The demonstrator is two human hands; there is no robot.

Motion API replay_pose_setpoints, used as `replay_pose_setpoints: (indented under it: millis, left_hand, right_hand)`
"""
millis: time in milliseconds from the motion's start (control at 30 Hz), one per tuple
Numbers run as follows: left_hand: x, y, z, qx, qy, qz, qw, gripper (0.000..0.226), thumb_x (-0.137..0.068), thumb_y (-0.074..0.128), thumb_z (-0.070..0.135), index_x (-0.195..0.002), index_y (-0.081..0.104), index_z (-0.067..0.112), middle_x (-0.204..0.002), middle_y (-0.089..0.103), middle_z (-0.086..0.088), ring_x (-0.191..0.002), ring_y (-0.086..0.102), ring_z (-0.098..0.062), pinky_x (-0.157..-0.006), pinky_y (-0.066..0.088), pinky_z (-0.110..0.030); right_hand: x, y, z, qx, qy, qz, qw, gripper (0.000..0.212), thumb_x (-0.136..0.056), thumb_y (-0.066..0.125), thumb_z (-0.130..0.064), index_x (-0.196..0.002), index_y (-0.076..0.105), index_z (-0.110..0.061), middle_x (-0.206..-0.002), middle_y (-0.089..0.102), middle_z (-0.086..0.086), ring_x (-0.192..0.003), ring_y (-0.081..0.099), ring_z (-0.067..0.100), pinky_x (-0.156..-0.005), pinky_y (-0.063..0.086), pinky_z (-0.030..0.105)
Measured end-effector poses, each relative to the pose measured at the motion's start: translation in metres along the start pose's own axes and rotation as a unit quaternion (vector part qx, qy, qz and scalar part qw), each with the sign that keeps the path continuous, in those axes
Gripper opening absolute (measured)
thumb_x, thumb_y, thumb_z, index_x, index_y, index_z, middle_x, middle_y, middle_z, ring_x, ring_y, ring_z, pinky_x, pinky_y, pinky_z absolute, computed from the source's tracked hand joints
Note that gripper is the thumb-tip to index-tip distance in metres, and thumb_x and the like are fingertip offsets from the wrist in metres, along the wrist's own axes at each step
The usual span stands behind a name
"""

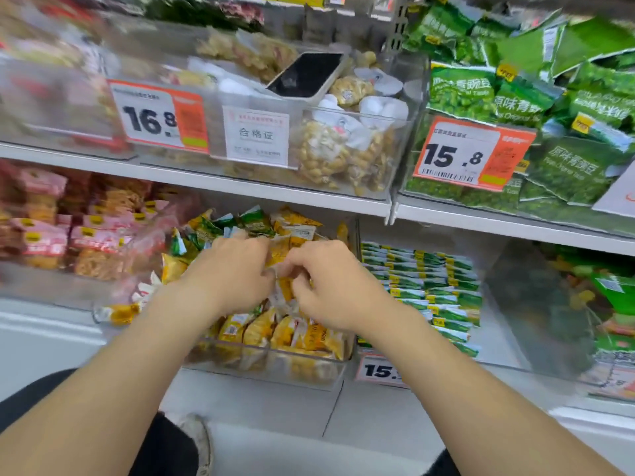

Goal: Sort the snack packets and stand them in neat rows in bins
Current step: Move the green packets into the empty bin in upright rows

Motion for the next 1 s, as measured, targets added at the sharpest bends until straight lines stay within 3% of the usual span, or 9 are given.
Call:
replay_pose_setpoints:
  millis: [167,333,467,533,600,667,767,900,1000]
  left_hand:
    - [-0.016,-0.001,-0.063,-0.032,-0.117,-0.021,0.992,0.047,-0.096,0.061,0.024,-0.138,0.044,0.011,-0.146,0.031,-0.022,-0.136,0.035,-0.051,-0.107,0.039,-0.058]
    - [-0.024,0.005,-0.099,-0.047,-0.152,-0.06,0.985,0.036,-0.094,0.054,0.007,-0.129,0.046,0.002,-0.14,0.044,-0.031,-0.134,0.039,-0.052,-0.111,0.041,-0.054]
    - [-0.026,-0.005,-0.095,-0.086,-0.128,-0.017,0.988,0.029,-0.096,0.051,0.001,-0.124,0.054,0.003,-0.133,0.051,-0.026,-0.125,0.051,-0.045,-0.104,0.044,-0.046]
    - [-0.026,-0.013,-0.092,-0.097,-0.117,0.012,0.988,0.025,-0.098,0.053,-0.001,-0.122,0.057,0.004,-0.129,0.055,-0.023,-0.121,0.055,-0.041,-0.097,0.044,-0.041]
    - [-0.025,-0.014,-0.093,-0.09,-0.113,0.023,0.989,0.022,-0.095,0.055,-0.005,-0.116,0.059,0.003,-0.122,0.059,-0.021,-0.117,0.058,-0.04,-0.087,0.044,-0.041]
    - [-0.025,-0.017,-0.098,-0.061,-0.122,0.044,0.99,0.022,-0.091,0.055,-0.009,-0.109,0.058,0.003,-0.113,0.059,-0.022,-0.113,0.06,-0.044,-0.078,0.044,-0.043]
    - [-0.024,-0.022,-0.102,-0.028,-0.125,0.074,0.989,0.022,-0.088,0.055,-0.014,-0.097,0.051,0.005,-0.096,0.049,-0.018,-0.108,0.062,-0.047,-0.076,0.047,-0.046]
    - [-0.022,-0.027,-0.109,-0.034,-0.125,0.094,0.987,0.033,-0.085,0.056,-0.017,-0.111,0.066,0.002,-0.109,0.061,-0.024,-0.103,0.064,-0.049,-0.077,0.053,-0.05]
    - [-0.017,-0.032,-0.107,-0.038,-0.11,0.102,0.988,0.034,-0.086,0.061,-0.013,-0.111,0.072,0.007,-0.111,0.066,-0.022,-0.108,0.062,-0.044,-0.076,0.052,-0.048]
  right_hand:
    - [-0.042,0.029,-0.011,0.031,0.005,0.012,0.999,0.029,-0.093,0.053,-0.012,-0.107,0.077,-0.019,-0.101,0.075,0.005,-0.096,0.069,0.026,-0.079,0.06,0.042]
    - [-0.077,0.049,-0.01,0.041,0.025,0.047,0.998,0.031,-0.096,0.055,-0.003,-0.124,0.067,-0.009,-0.11,0.069,0.014,-0.1,0.068,0.034,-0.079,0.06,0.048]
    - [-0.093,0.075,-0.014,0.05,0.041,-0.006,0.998,0.057,-0.096,0.057,-0.001,-0.151,0.042,-0.005,-0.126,0.063,0.021,-0.111,0.065,0.043,-0.085,0.058,0.051]
    - [-0.1,0.086,-0.013,0.072,0.047,-0.032,0.996,0.08,-0.094,0.061,-0.004,-0.164,0.021,-0.009,-0.135,0.059,0.021,-0.115,0.063,0.044,-0.086,0.055,0.049]
    - [-0.106,0.09,-0.011,0.09,0.05,-0.04,0.994,0.092,-0.092,0.064,-0.007,-0.167,0.012,-0.016,-0.142,0.056,0.02,-0.123,0.058,0.044,-0.095,0.05,0.051]
    - [-0.111,0.091,-0.005,0.084,0.067,-0.037,0.994,0.09,-0.092,0.067,-0.011,-0.165,0.016,-0.02,-0.146,0.053,0.02,-0.131,0.052,0.045,-0.107,0.045,0.055]
    - [-0.113,0.088,0.002,0.091,0.094,-0.026,0.991,0.075,-0.092,0.076,-0.025,-0.156,0.037,-0.014,-0.147,0.052,0.016,-0.137,0.048,0.042,-0.114,0.037,0.053]
    - [-0.108,0.076,-0.001,0.104,0.09,-0.001,0.991,0.051,-0.092,0.078,-0.034,-0.136,0.057,-0.017,-0.139,0.06,0.01,-0.142,0.04,0.038,-0.116,0.03,0.05]
    - [-0.103,0.062,-0.009,0.043,0.069,0.036,0.996,0.033,-0.095,0.076,-0.023,-0.122,0.058,-0.02,-0.123,0.063,0.009,-0.118,0.059,0.037,-0.105,0.045,0.049]
Point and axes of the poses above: each hand's wrist, its own x-axis away from the middle knuckle, its own y-axis out of the palm, z = x × y, the point moved 9 cm from there along -x, towards the middle knuckle
